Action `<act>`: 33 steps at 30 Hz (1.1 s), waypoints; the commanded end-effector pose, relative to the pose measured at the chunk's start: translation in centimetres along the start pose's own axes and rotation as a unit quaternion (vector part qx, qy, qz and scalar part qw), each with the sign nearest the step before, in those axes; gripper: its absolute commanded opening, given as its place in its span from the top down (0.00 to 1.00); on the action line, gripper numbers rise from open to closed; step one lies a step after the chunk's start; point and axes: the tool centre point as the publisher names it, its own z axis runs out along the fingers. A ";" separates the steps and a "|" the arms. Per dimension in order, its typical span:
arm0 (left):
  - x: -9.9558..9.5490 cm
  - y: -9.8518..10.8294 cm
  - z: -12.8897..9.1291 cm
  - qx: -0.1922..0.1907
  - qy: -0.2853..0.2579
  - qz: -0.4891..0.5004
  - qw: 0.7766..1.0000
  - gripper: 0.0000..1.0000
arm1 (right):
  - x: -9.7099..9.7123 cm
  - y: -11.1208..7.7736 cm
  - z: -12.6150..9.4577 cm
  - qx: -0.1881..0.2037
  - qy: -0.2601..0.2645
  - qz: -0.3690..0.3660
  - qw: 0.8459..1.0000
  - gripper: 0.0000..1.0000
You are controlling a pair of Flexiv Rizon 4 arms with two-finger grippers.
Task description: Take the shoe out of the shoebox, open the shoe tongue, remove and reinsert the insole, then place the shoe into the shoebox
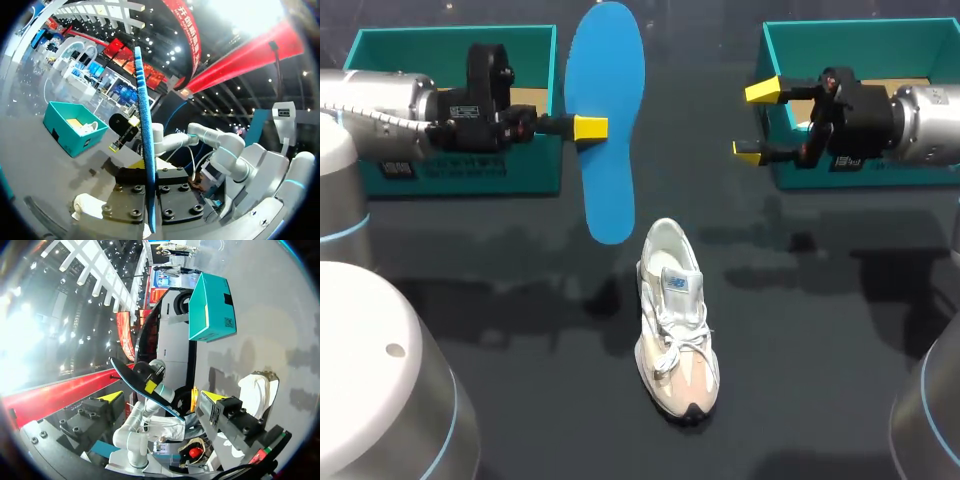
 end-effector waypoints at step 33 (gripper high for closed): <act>-3.2 6.4 3.3 0.051 -0.012 -0.400 0.915 1.00 | 0.0 -0.1 0.0 0.001 -0.001 0.001 1.000 0.00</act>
